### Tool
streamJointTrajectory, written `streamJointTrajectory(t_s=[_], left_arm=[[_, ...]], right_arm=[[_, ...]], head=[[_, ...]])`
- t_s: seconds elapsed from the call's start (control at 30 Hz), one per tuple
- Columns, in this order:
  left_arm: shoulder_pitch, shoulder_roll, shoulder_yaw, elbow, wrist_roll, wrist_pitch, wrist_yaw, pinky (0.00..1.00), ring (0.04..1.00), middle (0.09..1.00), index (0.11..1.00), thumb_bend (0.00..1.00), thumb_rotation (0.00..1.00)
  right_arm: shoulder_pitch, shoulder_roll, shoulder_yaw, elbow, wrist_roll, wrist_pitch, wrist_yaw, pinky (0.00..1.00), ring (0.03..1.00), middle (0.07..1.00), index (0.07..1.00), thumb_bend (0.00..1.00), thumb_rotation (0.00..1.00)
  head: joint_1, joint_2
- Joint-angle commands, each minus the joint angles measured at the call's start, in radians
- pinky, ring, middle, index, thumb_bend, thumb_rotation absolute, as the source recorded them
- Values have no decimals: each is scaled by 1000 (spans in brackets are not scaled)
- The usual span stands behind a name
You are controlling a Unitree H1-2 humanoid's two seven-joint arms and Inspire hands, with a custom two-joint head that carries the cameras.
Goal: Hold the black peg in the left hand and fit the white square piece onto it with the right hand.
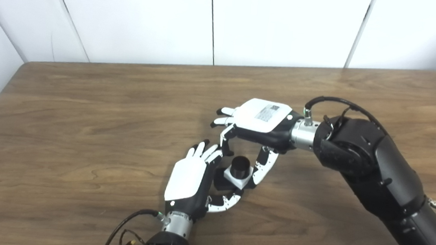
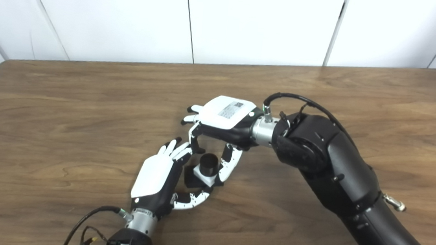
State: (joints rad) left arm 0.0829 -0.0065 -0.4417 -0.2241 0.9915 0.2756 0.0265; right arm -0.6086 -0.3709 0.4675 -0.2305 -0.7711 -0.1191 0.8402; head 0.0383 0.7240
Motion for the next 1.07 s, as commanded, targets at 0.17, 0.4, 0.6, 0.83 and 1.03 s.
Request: streamJointTrajectory(t_s=[0.17, 0.4, 0.6, 0.83, 1.03], left_arm=[[-5, 10, 23, -31, 3, 8, -10, 1000, 1000, 932, 832, 879, 247], [4, 20, 65, -62, -13, 19, -23, 1000, 1000, 927, 833, 874, 239], [5, 44, 97, -115, -31, 40, -105, 1000, 1000, 948, 867, 900, 293], [-15, 85, 128, -201, -29, 117, -282, 999, 1000, 965, 897, 947, 324], [-40, 103, 192, -277, -108, 182, -407, 990, 1000, 975, 910, 971, 310]], right_arm=[[-37, -9, -41, -17, 12, 27, -20, 930, 1000, 948, 662, 931, 338], [-20, -23, -77, -34, 23, 53, -15, 934, 1000, 939, 666, 922, 341], [0, -38, -99, -43, 36, 85, -15, 935, 1000, 941, 692, 928, 334], [15, -60, -122, -48, 33, 109, -22, 934, 1000, 949, 717, 982, 326], [29, -83, -151, -51, 42, 132, -32, 935, 1000, 948, 728, 972, 340]], head=[[0, -1], [2, -1], [1, 0], [-3, 1], [-7, 0]])
